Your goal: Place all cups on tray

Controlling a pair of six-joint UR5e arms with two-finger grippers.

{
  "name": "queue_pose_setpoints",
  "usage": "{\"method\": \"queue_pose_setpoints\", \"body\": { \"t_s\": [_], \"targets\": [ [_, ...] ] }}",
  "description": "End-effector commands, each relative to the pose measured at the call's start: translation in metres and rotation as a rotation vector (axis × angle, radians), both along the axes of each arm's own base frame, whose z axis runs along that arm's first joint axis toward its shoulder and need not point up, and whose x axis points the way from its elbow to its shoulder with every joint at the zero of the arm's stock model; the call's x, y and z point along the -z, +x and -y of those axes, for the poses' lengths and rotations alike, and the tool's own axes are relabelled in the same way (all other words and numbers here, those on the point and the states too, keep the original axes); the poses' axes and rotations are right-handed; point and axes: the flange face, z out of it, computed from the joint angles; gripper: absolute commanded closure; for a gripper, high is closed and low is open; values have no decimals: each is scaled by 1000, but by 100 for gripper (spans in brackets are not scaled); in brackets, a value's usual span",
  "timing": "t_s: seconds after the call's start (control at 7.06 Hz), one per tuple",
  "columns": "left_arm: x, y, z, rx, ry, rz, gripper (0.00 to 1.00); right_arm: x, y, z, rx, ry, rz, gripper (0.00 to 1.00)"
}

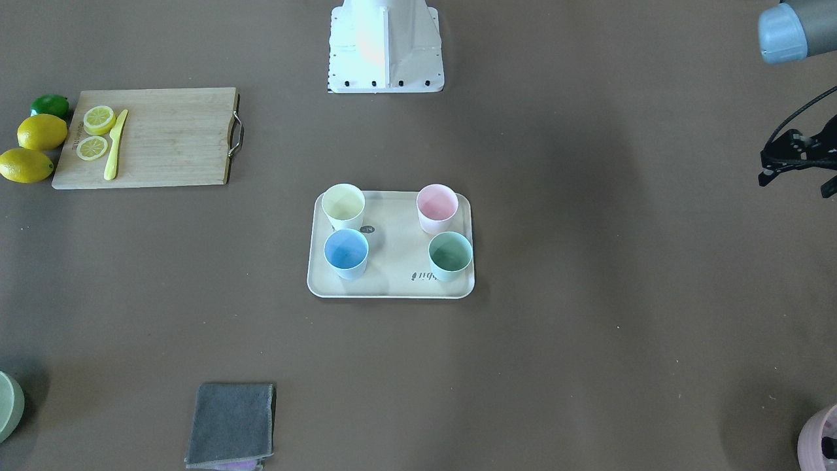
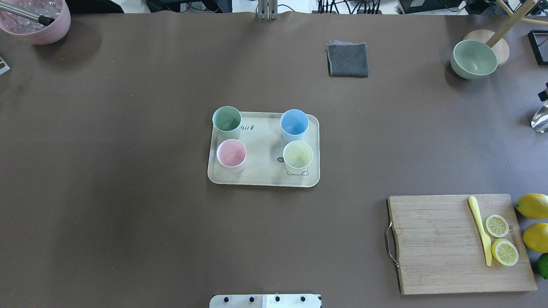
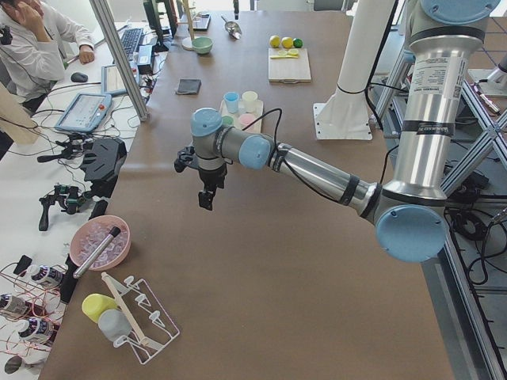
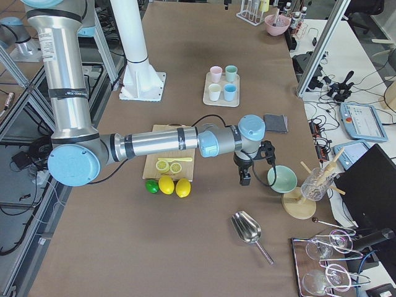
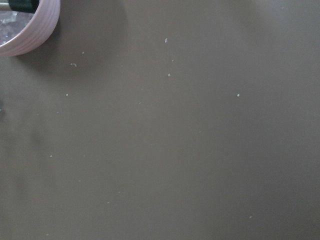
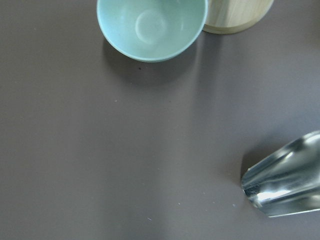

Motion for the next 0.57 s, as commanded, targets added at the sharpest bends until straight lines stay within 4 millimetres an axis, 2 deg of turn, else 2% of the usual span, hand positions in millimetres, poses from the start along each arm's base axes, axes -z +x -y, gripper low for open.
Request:
{"method": "queue_pose_setpoints", "body": {
  "t_s": [0.0,0.42],
  "targets": [
    [-22,-12,-17,3,-40,-18,2,-28,26,-22,-9,-18,-10,0],
    [-35,-44,-14,68,-80,-39,2,-24,27,-18,-12,-9,-8,0]
  ]
}}
